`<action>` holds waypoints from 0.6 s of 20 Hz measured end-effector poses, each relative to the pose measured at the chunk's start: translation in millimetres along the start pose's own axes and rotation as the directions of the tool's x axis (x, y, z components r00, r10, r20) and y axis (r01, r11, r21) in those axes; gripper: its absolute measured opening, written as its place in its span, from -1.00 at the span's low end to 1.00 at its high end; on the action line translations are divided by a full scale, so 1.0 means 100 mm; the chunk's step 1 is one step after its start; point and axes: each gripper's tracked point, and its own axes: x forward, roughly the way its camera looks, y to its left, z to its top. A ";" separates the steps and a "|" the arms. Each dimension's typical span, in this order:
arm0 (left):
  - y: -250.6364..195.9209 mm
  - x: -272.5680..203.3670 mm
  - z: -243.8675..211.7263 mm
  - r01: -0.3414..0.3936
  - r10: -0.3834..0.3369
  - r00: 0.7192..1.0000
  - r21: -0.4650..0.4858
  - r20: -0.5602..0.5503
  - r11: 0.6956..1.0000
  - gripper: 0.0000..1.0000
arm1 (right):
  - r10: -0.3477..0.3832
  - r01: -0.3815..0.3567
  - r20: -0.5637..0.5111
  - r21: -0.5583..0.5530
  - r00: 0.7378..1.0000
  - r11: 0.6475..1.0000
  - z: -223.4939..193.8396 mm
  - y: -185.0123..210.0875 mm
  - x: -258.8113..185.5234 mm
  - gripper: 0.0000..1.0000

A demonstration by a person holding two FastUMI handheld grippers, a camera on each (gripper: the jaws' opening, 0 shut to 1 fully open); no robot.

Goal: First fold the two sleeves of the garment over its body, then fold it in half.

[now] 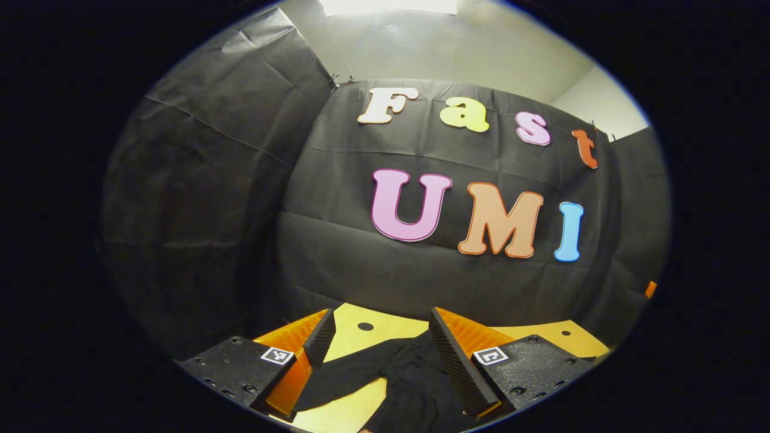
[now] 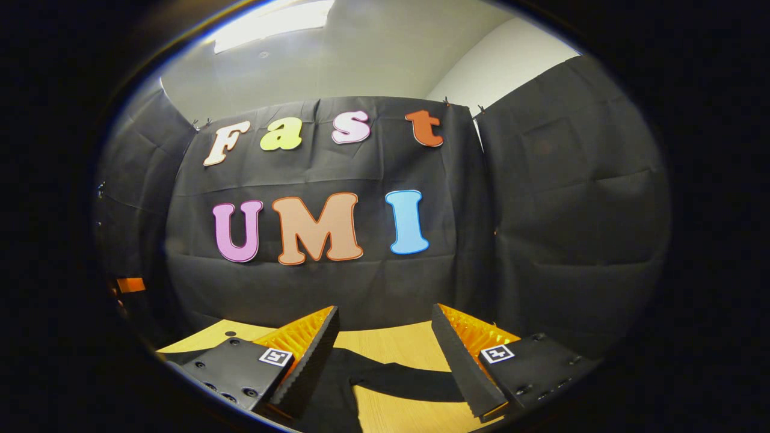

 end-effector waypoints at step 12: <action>0.01 0.08 0.16 0.020 -0.024 0.998 0.071 0.059 0.997 0.80 | 0.075 -0.076 -0.035 -0.037 0.997 0.996 -0.12 0.24 0.21 0.94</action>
